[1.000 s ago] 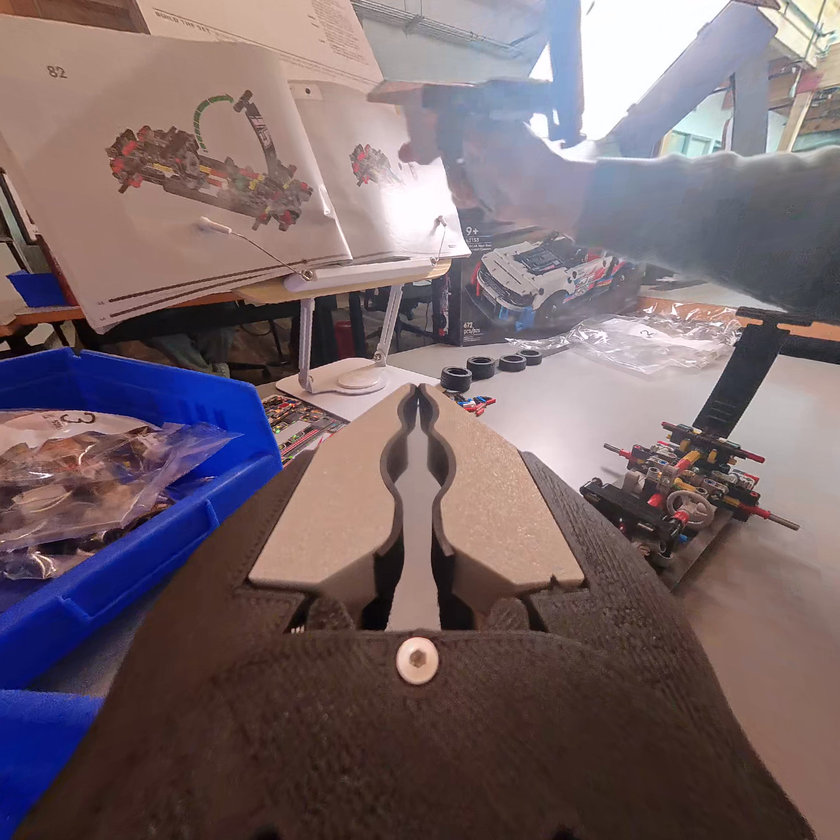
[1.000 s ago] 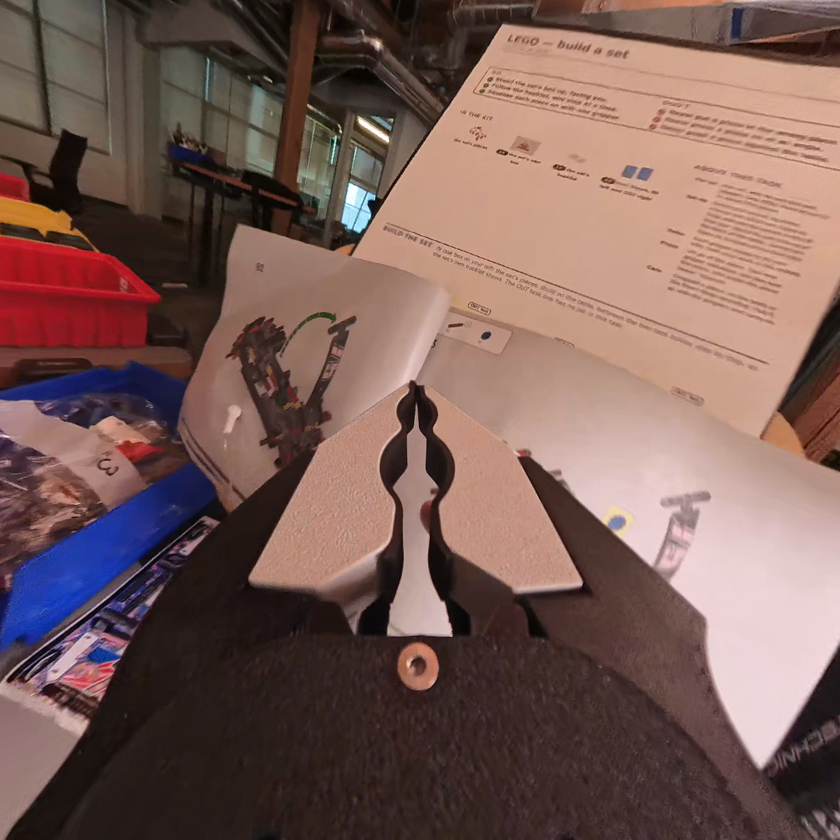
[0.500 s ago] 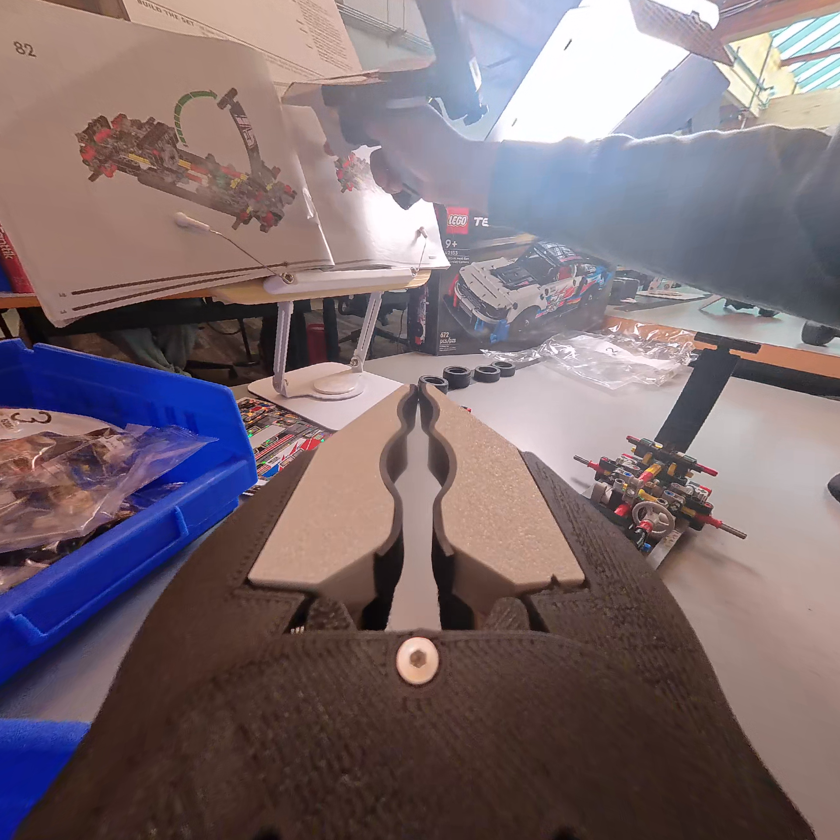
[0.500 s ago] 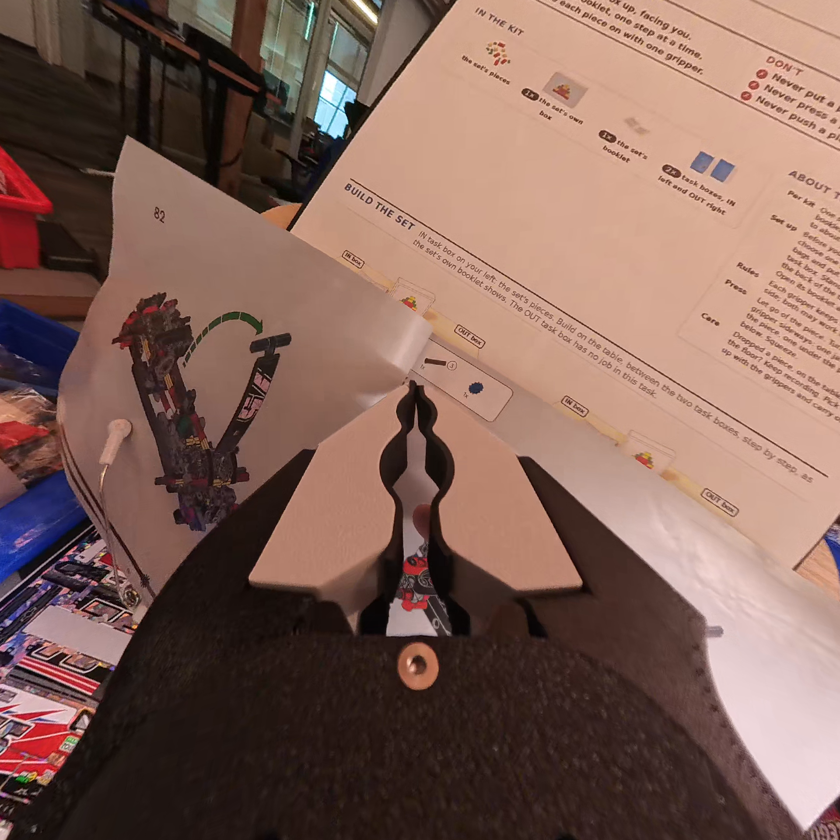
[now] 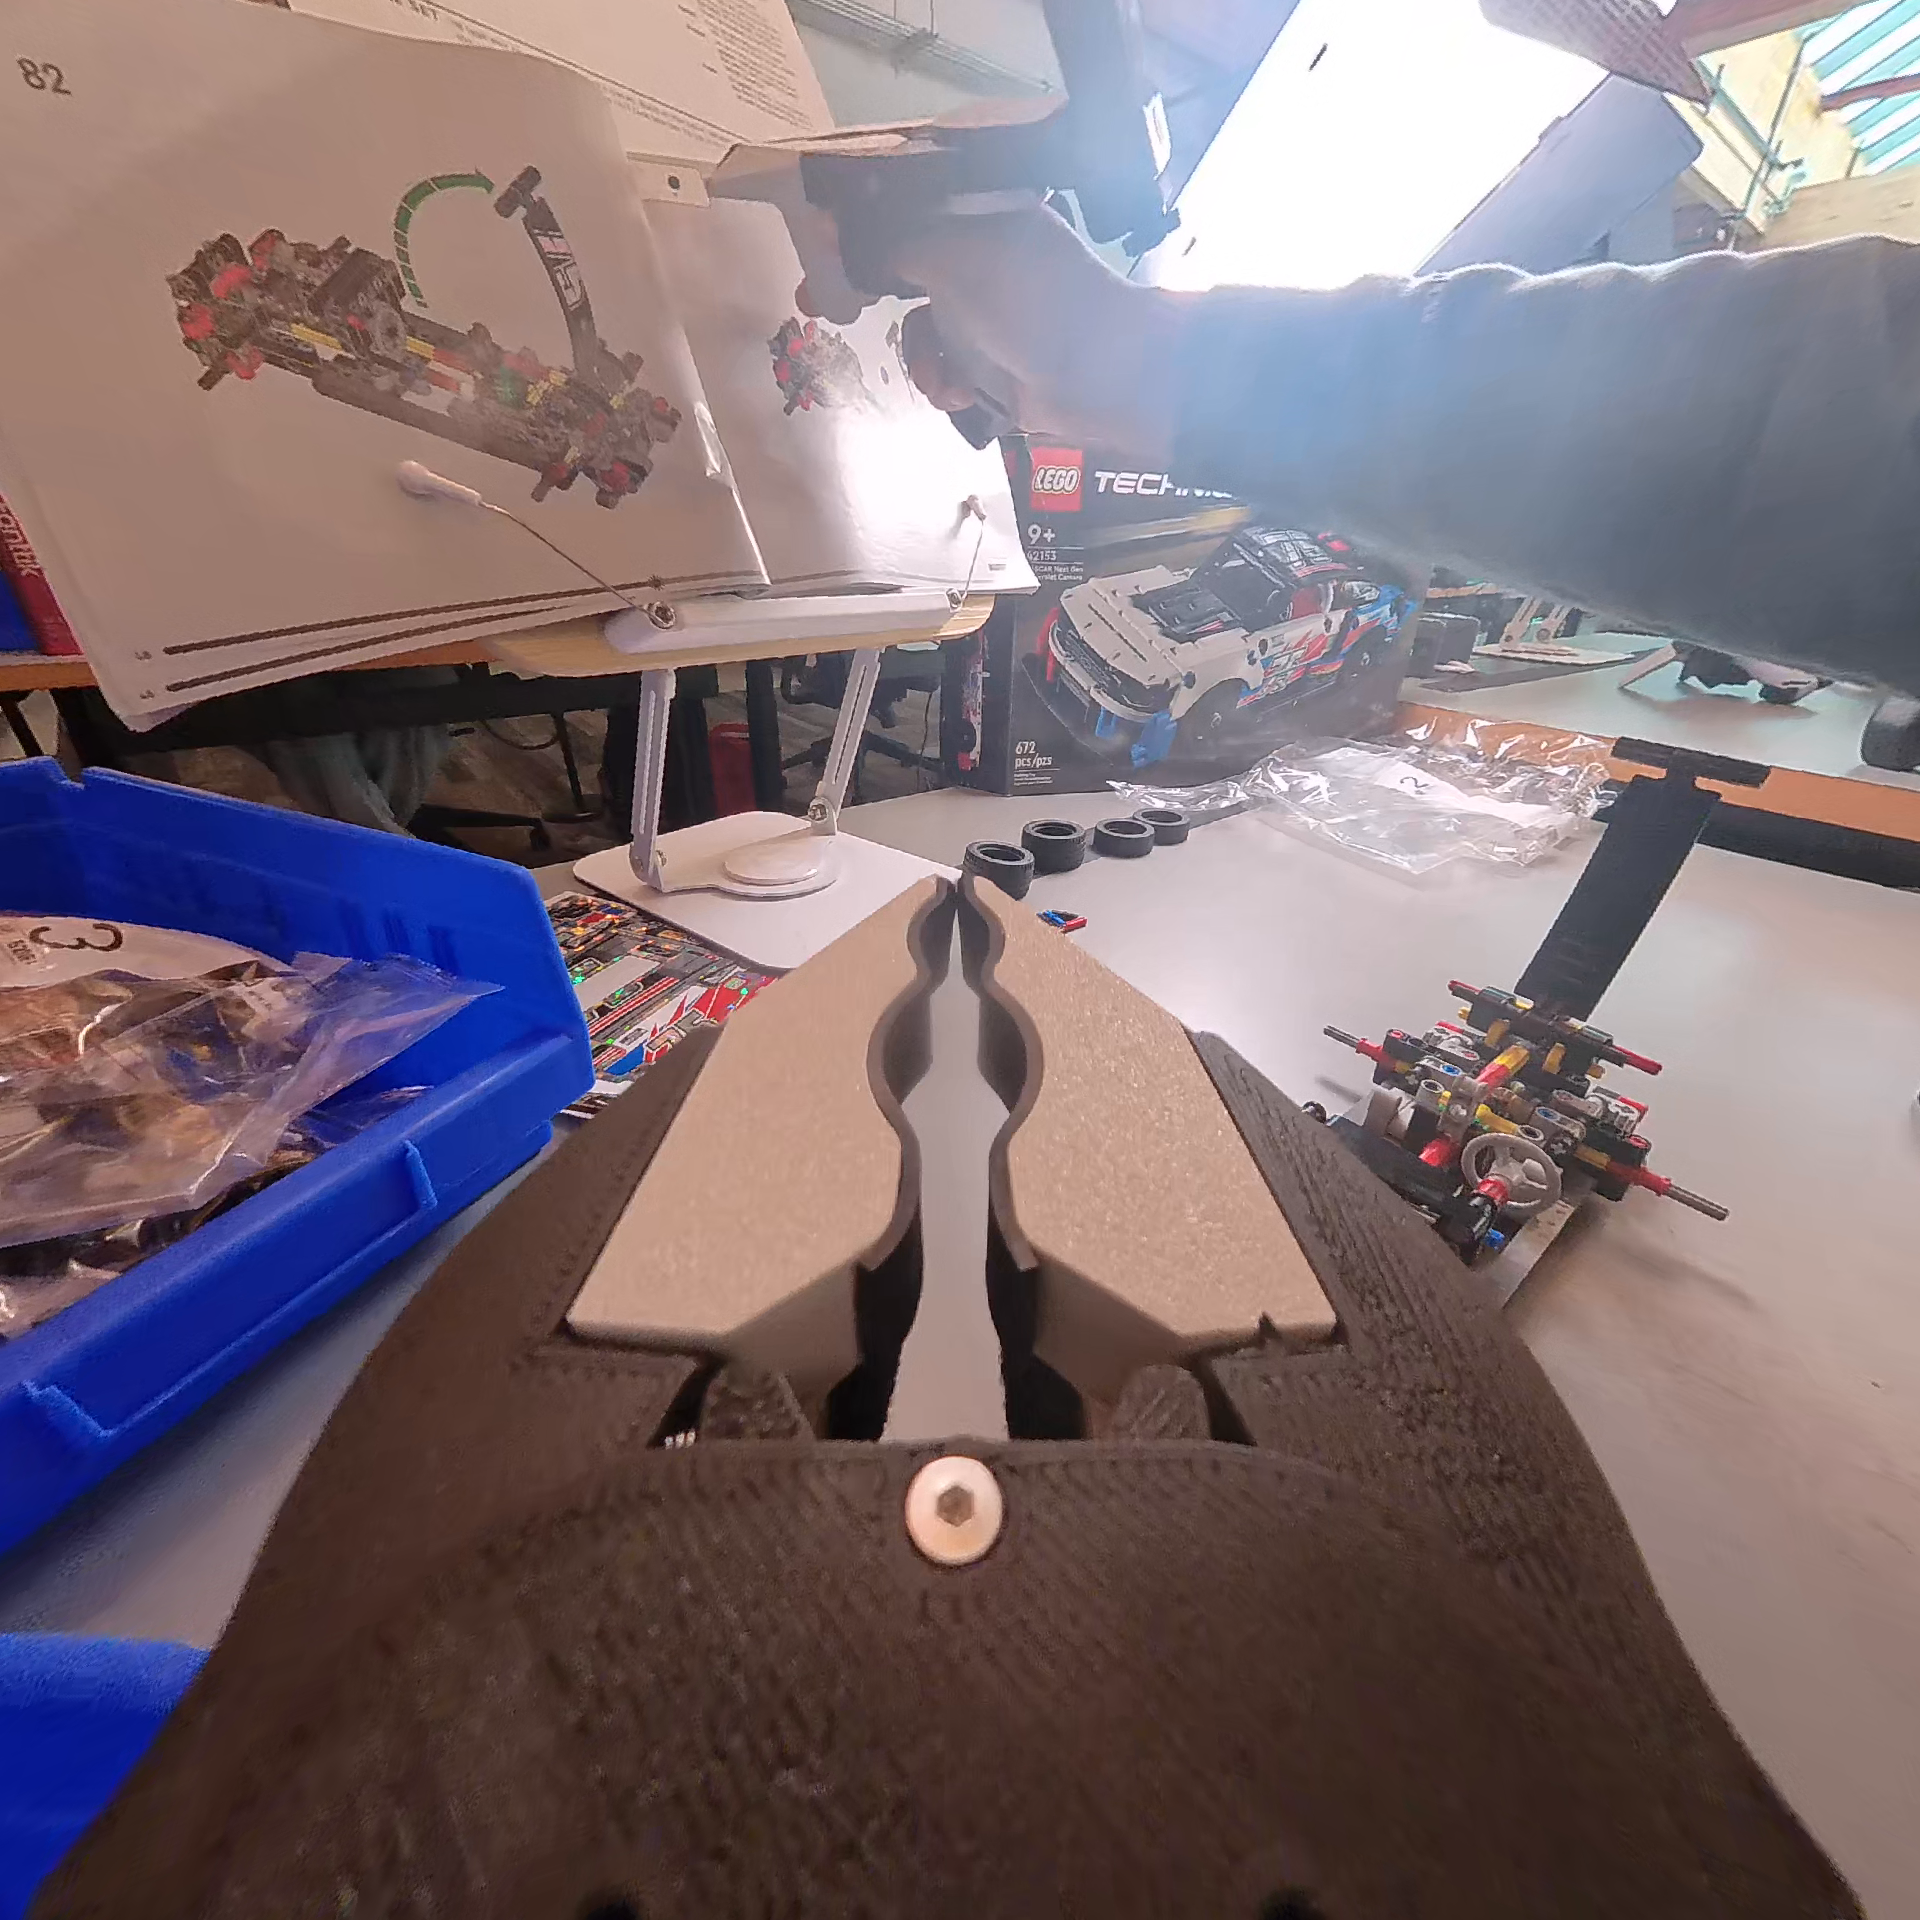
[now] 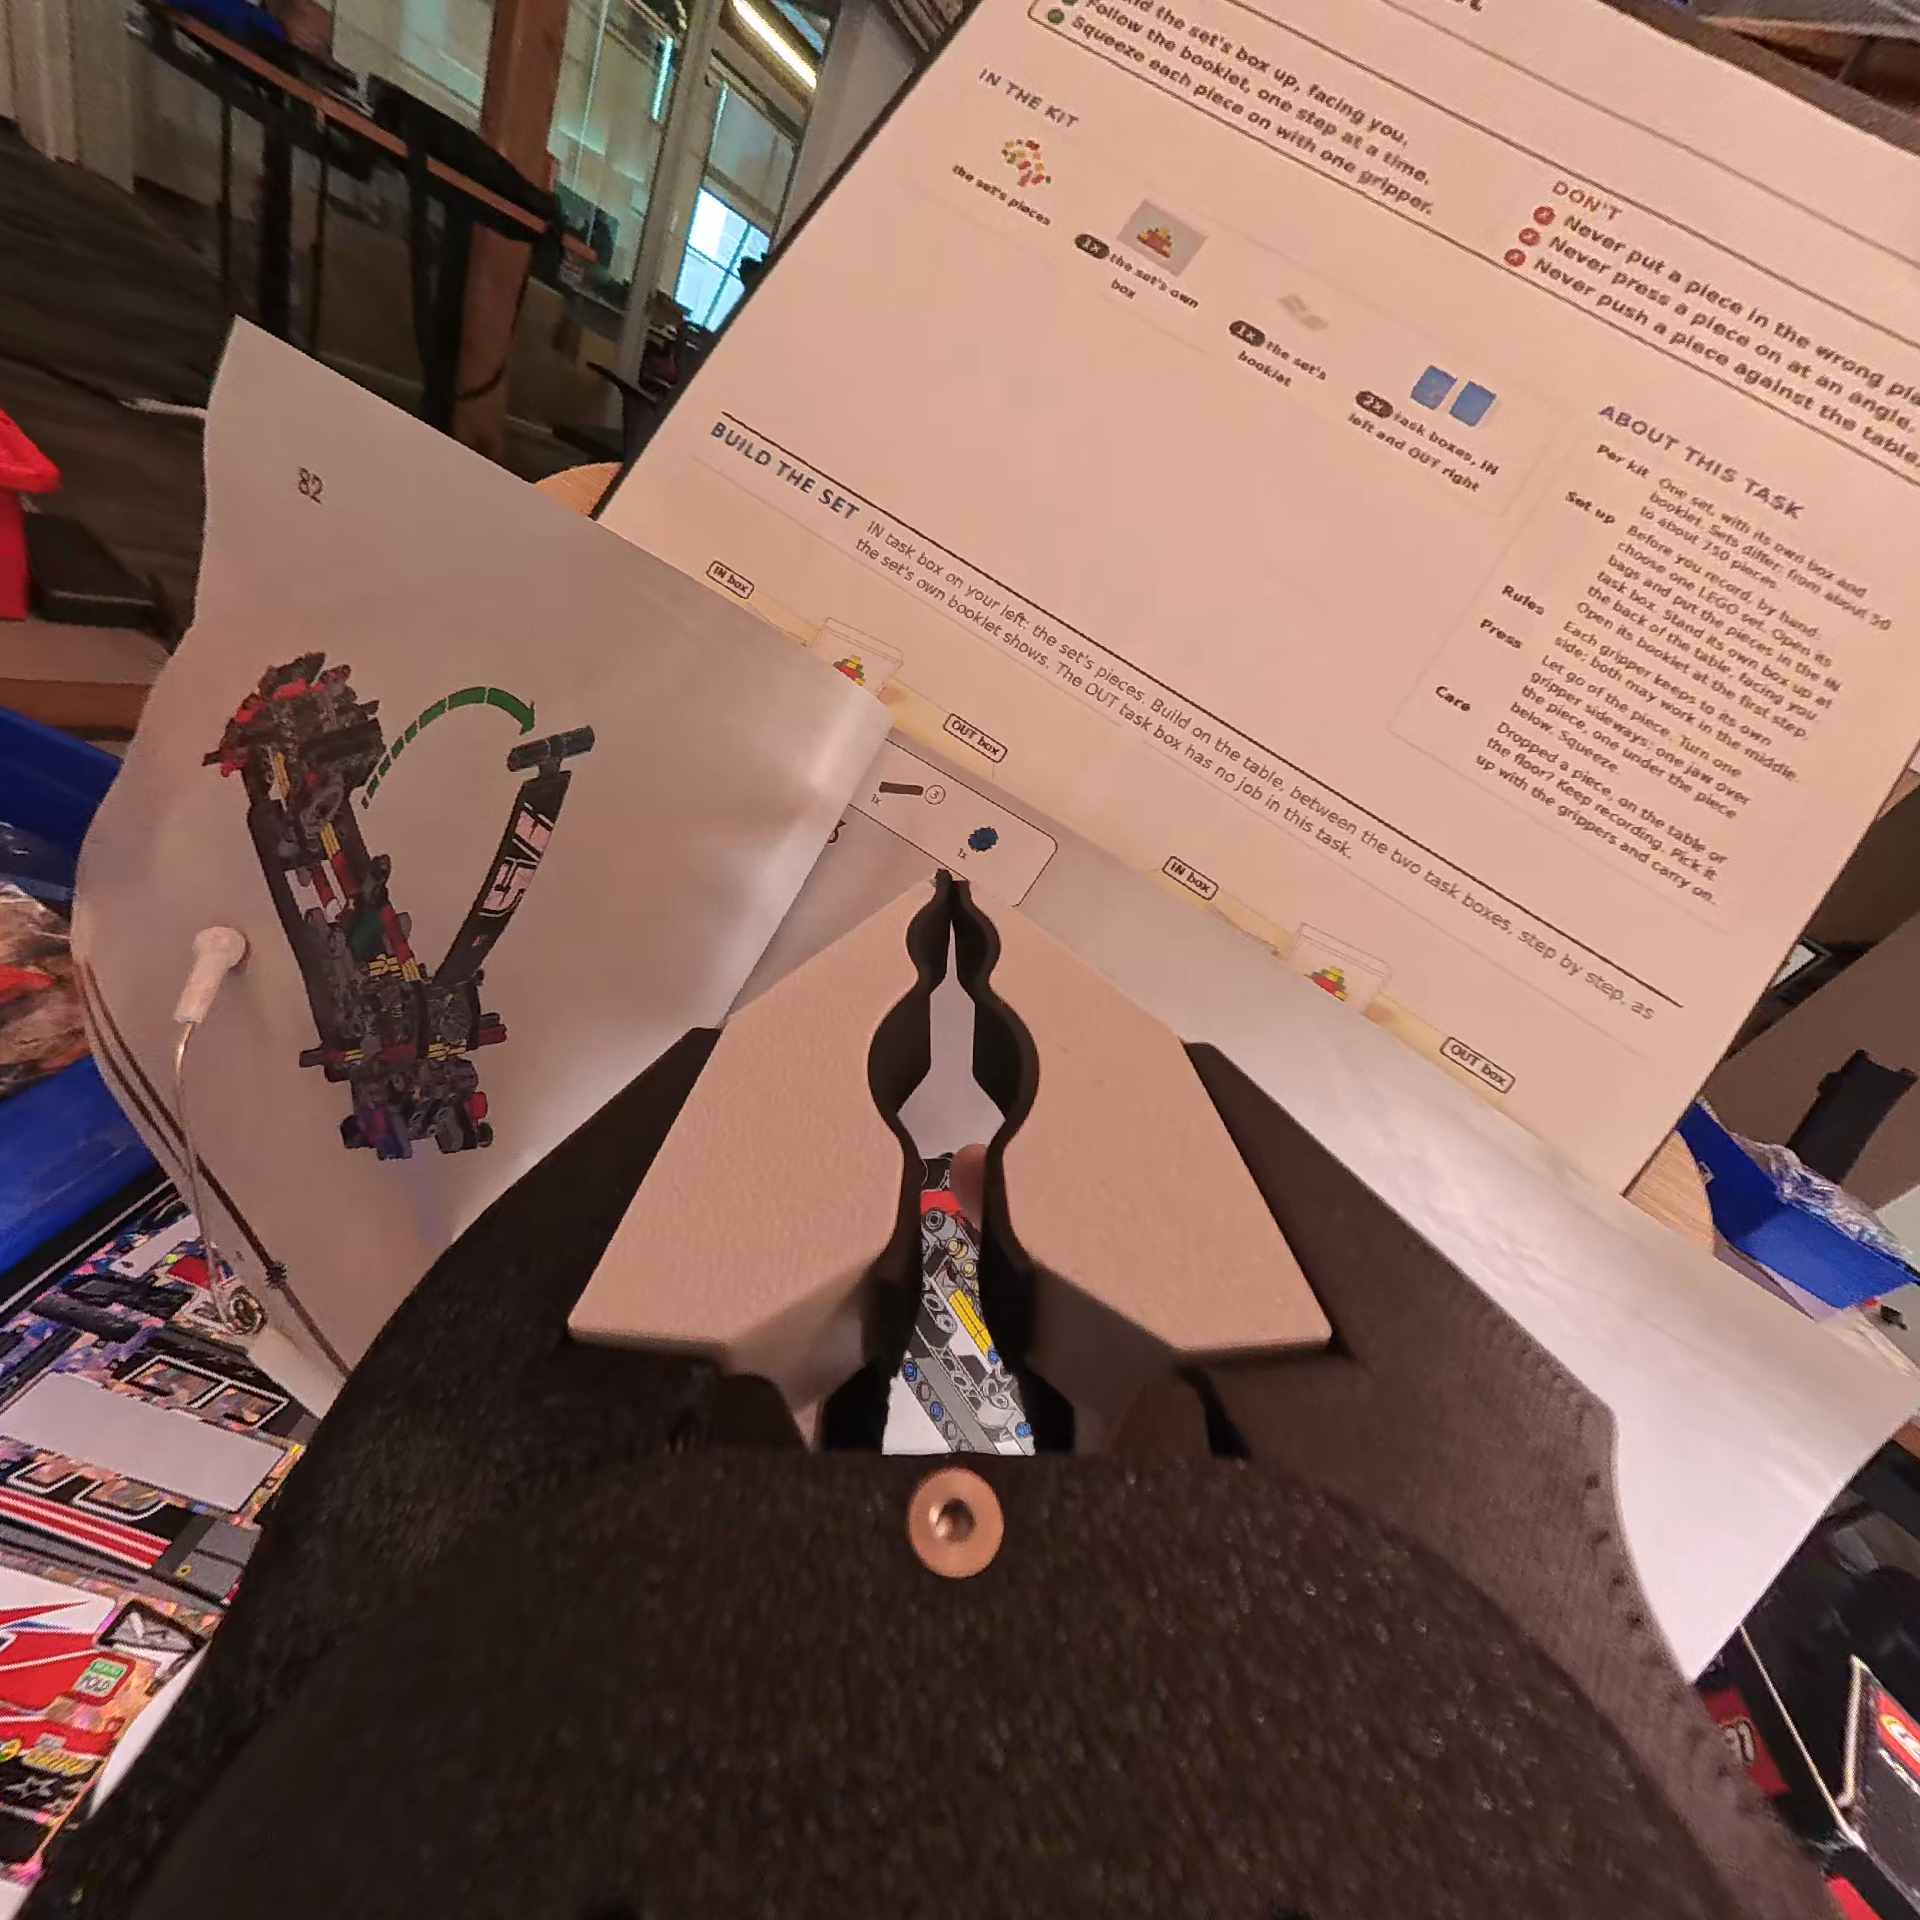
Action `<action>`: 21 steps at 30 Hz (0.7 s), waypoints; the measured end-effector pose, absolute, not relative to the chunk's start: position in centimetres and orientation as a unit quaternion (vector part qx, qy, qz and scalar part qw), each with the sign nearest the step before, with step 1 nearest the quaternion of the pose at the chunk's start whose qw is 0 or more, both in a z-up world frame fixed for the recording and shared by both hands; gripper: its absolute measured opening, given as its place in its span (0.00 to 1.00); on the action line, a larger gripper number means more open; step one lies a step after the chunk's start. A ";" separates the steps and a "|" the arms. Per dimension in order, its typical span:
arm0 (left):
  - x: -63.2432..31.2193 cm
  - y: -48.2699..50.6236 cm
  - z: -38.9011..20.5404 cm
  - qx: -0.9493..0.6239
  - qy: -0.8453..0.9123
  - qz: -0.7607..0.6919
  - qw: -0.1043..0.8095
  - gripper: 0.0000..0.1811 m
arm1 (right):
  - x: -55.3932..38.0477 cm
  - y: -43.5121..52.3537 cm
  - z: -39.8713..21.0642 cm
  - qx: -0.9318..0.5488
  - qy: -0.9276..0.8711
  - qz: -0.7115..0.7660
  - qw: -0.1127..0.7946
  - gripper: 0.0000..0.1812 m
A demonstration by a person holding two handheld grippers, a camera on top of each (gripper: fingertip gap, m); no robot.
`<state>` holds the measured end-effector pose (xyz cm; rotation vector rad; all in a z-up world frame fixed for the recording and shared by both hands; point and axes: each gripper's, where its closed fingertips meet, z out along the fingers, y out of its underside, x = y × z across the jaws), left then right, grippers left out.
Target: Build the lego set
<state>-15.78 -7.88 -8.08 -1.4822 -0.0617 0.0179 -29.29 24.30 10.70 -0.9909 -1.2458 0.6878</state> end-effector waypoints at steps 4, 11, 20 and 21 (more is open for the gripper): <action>-15.7 -7.9 -8.1 -0.675 -0.028 0.007 0.738 0.00 | -29.1 24.2 10.7 -0.433 -0.548 0.303 0.648 0.00; -15.5 -7.7 -8.2 -0.677 -0.025 0.004 0.736 0.00 | -28.9 24.2 10.5 -0.434 -0.547 0.308 0.646 0.00; -15.6 -7.6 -8.5 -0.681 -0.027 0.004 0.732 0.00 | -28.5 24.4 10.3 -0.433 -0.544 0.314 0.646 0.00; -15.6 -7.6 -8.6 -0.681 -0.027 0.005 0.732 0.00 | -28.5 24.3 10.3 -0.432 -0.545 0.316 0.646 0.00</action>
